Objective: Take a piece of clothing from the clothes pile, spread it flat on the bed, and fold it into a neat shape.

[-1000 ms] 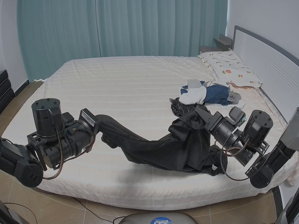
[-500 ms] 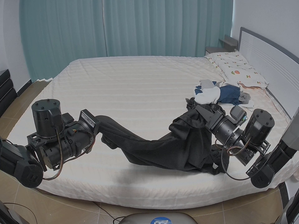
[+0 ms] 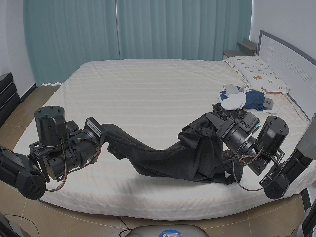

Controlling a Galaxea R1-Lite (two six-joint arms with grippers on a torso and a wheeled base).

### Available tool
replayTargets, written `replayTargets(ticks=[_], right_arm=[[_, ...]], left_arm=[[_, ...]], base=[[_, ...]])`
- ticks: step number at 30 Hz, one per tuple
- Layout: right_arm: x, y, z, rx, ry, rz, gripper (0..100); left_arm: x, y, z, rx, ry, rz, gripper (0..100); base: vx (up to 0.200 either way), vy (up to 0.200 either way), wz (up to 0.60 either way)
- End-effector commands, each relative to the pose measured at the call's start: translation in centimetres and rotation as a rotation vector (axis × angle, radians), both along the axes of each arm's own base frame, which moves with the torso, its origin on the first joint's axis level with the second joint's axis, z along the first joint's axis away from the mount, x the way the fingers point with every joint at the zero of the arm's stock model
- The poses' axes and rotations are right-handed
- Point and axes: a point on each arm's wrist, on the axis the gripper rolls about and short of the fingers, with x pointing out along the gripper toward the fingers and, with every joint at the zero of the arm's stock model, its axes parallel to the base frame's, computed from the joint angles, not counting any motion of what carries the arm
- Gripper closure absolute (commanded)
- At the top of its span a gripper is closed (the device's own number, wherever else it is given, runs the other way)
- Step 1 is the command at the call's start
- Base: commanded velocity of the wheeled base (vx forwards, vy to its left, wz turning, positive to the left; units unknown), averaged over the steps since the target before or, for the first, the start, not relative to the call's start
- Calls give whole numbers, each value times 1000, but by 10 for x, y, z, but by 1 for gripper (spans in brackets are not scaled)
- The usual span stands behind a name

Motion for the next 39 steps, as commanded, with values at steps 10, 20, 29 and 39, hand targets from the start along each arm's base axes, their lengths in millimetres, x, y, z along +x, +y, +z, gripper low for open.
replayTargets(ticks=[10, 20, 29, 39], right_arm=[[2, 3, -9, -9, 20, 4, 100], [0, 0, -3, -18, -6, -5, 100], [-28, -9, 11, -63, -49, 7, 100], [-100, -47, 117, 44, -333, 9, 100]], left_arm=[[-1, -6, -14, 44, 40, -40, 100], [-8, -8, -15, 50, 47, -59, 100], [-19, -11, -1, 104, -40, -95, 100], [-72, 18, 84, 70, -202, -102, 100]], base=[[-20, 0, 0], [-200, 0, 0], [-89, 0, 0], [0, 0, 0]])
